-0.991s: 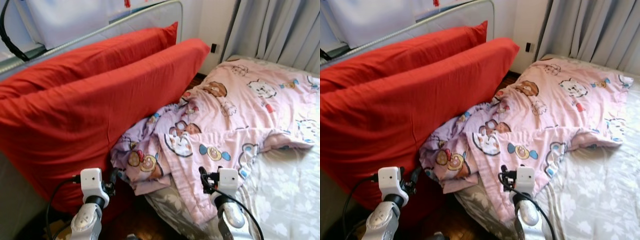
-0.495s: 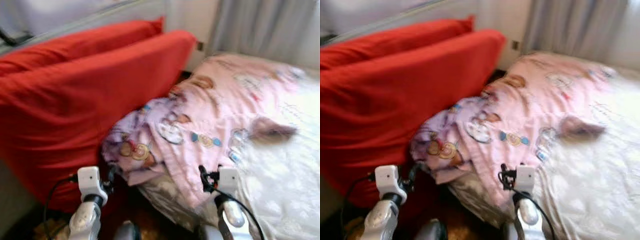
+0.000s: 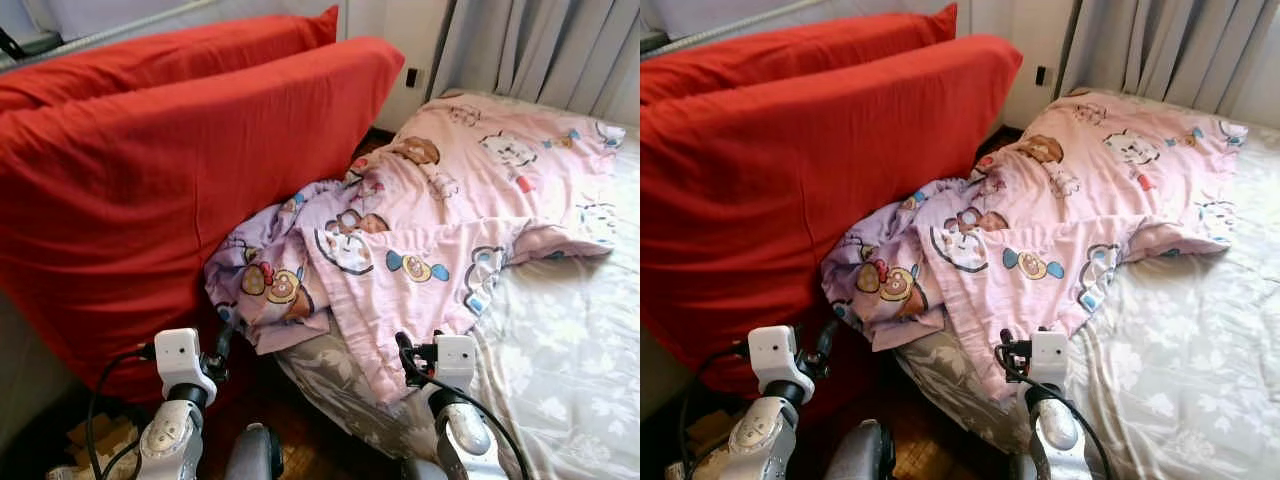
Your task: Clean up the room
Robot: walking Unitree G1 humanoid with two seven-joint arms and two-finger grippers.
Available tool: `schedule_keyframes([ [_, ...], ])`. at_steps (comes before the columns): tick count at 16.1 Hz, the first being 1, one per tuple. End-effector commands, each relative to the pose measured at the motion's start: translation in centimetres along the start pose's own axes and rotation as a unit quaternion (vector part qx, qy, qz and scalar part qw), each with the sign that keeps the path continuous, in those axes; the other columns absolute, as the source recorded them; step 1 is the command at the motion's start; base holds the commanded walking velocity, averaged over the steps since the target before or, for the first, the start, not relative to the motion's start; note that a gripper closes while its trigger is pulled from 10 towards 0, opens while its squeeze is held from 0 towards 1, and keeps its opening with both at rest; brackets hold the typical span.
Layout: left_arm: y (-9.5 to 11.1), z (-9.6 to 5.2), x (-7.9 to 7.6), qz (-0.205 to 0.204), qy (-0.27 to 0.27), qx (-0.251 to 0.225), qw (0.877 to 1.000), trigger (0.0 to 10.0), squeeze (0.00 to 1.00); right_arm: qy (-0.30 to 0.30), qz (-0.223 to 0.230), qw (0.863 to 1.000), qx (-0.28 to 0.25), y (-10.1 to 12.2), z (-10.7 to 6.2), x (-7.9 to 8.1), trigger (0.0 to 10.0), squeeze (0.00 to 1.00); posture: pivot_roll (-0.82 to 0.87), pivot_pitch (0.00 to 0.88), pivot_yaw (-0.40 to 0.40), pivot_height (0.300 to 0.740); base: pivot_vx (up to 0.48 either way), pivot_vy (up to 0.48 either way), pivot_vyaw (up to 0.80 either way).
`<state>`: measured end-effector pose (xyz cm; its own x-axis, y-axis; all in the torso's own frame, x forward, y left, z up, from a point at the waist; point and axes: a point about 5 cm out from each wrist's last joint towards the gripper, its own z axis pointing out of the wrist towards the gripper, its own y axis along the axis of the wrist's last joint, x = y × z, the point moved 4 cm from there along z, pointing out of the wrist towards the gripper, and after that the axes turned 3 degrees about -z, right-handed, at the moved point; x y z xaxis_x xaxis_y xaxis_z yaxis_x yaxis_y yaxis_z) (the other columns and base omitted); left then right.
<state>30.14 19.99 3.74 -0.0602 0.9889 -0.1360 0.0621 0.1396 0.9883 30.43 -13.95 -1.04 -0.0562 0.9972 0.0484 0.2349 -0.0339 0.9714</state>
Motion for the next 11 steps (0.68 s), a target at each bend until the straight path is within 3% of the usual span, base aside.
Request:
schedule_keyframes([
  [1,-0.25,-0.32,0.24,0.003,0.004,0.010,1.000,10.0,0.00,0.013,-0.003,1.000,0.000,-0.05,-0.03,0.61,10.0,0.00,0.05,0.056,0.024,0.594,0.000,0.000,0.00],
  [11,0.38,-0.77,-0.13,0.003,0.004,0.013,1.000,10.0,0.00,0.007,-0.002,1.000,0.001,-0.26,-0.20,0.41,10.0,0.00,0.06,0.065,0.025,0.594,0.000,0.000,0.00],
])
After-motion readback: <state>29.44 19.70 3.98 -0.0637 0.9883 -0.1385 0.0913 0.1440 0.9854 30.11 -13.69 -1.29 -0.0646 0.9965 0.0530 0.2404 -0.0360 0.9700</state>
